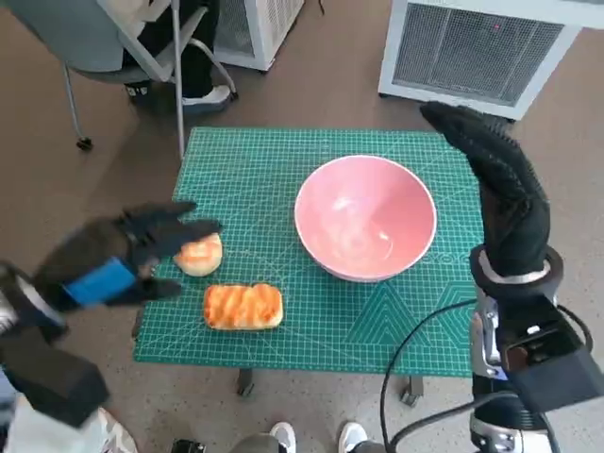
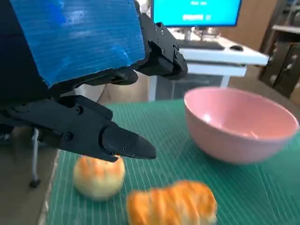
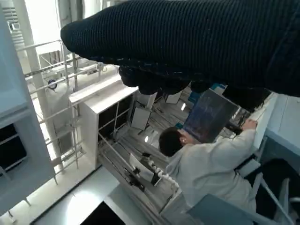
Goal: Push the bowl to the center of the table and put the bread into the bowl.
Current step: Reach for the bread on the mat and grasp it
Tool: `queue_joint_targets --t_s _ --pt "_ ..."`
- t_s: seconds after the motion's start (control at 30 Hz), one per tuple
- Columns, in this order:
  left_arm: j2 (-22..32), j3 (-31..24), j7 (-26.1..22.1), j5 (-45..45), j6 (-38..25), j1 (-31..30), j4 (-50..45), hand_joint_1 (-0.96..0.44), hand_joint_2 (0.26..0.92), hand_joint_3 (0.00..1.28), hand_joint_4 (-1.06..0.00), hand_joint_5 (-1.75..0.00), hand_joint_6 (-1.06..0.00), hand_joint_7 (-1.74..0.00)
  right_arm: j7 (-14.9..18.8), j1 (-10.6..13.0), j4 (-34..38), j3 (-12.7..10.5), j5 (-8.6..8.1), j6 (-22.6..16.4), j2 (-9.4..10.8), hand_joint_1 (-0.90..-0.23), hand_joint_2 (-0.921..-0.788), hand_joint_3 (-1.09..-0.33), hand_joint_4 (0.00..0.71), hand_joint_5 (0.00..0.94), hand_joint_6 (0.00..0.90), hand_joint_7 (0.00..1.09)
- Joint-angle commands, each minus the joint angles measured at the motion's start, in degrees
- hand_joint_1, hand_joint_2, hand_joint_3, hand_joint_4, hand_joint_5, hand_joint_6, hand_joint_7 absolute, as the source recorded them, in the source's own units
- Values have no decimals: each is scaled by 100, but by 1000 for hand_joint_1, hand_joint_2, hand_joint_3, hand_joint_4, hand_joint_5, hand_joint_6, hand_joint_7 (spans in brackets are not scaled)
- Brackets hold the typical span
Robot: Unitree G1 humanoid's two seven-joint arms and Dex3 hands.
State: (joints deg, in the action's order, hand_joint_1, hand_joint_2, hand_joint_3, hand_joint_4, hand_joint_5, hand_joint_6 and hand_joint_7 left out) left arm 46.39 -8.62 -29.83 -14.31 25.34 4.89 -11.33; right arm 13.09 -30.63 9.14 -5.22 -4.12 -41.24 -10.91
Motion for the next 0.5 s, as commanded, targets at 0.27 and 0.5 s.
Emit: queue_joint_targets --t_s 0.27,0.5 --pt "-479 285 4 -1321 -1504 -827 -1667 -360 905 1 -386 0 -440 -28 -13 227 -43 95 -15 218 18 -541 -921 -737 365 6 -1 767" --pt "-780 716 -228 -2146 -2395 -942 -2171 -388 901 0 -368 0 -426 -8 -11 237 21 104 -33 168 31 -539 -921 -739 359 3 -1 741"
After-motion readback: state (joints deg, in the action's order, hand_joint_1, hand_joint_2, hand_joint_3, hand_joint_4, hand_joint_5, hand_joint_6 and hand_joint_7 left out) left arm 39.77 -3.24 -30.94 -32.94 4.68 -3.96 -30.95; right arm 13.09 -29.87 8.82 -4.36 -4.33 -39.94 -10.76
